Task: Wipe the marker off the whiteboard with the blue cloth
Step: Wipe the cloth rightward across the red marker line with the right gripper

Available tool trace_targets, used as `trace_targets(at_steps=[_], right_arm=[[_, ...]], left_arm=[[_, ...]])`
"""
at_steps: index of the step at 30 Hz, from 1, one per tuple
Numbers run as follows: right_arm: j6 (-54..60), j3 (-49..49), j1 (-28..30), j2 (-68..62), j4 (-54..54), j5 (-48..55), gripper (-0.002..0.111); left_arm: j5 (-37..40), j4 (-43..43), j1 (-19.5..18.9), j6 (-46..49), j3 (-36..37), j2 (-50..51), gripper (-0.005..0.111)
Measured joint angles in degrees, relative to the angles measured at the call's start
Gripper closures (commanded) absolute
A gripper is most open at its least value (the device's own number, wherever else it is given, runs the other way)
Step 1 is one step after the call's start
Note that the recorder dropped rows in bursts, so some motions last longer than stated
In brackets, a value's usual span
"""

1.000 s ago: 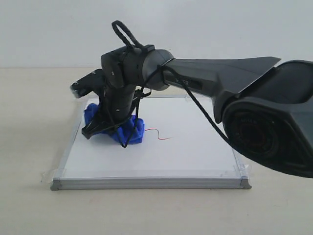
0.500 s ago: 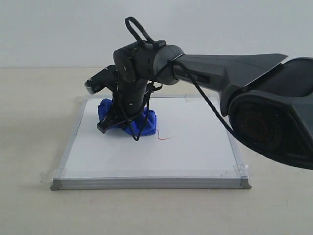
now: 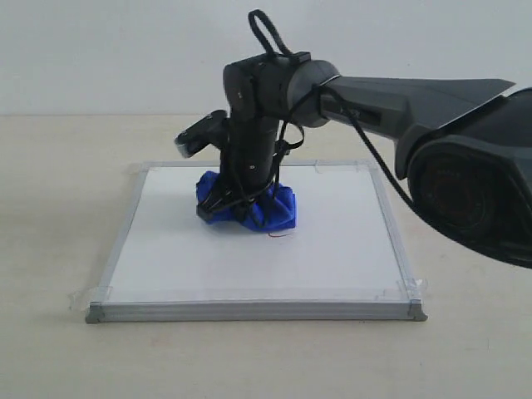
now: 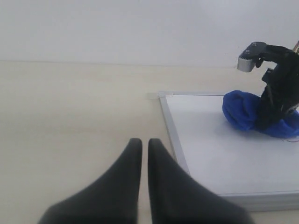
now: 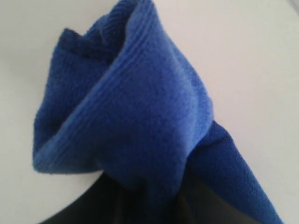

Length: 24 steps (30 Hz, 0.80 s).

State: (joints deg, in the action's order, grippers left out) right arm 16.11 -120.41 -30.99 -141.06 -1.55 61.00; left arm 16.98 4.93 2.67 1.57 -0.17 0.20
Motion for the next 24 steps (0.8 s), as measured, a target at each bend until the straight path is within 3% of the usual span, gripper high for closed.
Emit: trace_targets(at_steps=[3, 7, 11, 15, 24], right_arm=[[0.8, 0.0, -2.2, 0.1, 2.4, 1.7, 0.108], [-6.3, 0.0, -1.7, 0.1, 7.9, 3.4, 0.108], [-12.8, 0.0, 2.6, 0.2, 9.3, 5.7, 0.108], [-10.4, 0.0, 4.9, 0.4, 3.2, 6.0, 0.108], [-4.6, 1.1, -1.9, 0.9, 4.4, 7.1, 0.108]], left_arm=[[0.0, 0.0, 0.0, 0.0, 0.0, 0.0, 0.102], [0.0, 0.0, 0.0, 0.0, 0.0, 0.0, 0.102], [0.0, 0.0, 0.0, 0.0, 0.0, 0.0, 0.102], [0.0, 0.0, 0.0, 0.0, 0.0, 0.0, 0.102], [0.0, 0.0, 0.0, 0.0, 0.0, 0.0, 0.102]])
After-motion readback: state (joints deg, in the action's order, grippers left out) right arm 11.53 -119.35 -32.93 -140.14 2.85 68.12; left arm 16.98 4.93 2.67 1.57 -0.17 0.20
